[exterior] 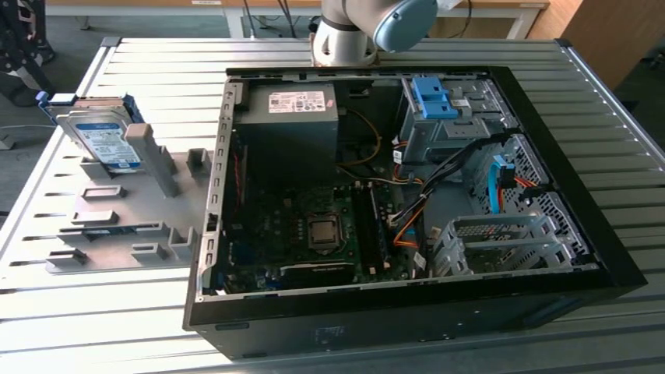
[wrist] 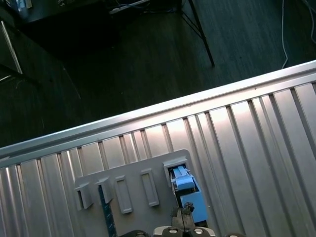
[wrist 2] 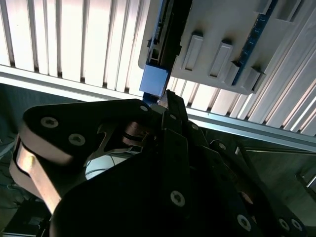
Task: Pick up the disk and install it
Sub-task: 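Pick up the disk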
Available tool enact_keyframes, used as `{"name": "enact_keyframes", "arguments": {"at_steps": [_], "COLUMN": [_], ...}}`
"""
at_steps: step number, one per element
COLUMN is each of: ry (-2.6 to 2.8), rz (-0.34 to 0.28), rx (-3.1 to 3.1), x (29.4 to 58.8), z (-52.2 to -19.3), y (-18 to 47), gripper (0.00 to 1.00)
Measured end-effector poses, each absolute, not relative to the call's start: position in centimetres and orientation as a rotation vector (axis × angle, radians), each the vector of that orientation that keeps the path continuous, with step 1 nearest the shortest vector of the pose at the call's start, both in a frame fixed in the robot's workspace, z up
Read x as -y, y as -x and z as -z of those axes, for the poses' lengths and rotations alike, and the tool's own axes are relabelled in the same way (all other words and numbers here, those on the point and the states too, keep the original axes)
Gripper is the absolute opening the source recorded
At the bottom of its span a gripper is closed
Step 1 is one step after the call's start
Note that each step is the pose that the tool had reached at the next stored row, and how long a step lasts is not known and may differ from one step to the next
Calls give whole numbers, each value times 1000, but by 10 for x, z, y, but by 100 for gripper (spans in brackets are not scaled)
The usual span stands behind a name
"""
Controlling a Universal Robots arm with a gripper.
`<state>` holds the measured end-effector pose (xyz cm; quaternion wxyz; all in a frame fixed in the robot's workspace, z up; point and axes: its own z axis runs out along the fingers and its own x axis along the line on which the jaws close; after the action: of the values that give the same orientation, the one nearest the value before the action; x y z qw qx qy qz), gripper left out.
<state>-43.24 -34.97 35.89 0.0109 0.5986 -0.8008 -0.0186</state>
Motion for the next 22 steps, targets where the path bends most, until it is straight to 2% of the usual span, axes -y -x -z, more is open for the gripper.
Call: {"name": "enact_keyframes", "arguments": {"at_steps": [17,22], "ry": [-1957,-1981], "rz": [55,25], "rx": [2428,2440], "x": [350,350], "z": [-359,-357], "y": [432,433], "gripper": [11,11]}}
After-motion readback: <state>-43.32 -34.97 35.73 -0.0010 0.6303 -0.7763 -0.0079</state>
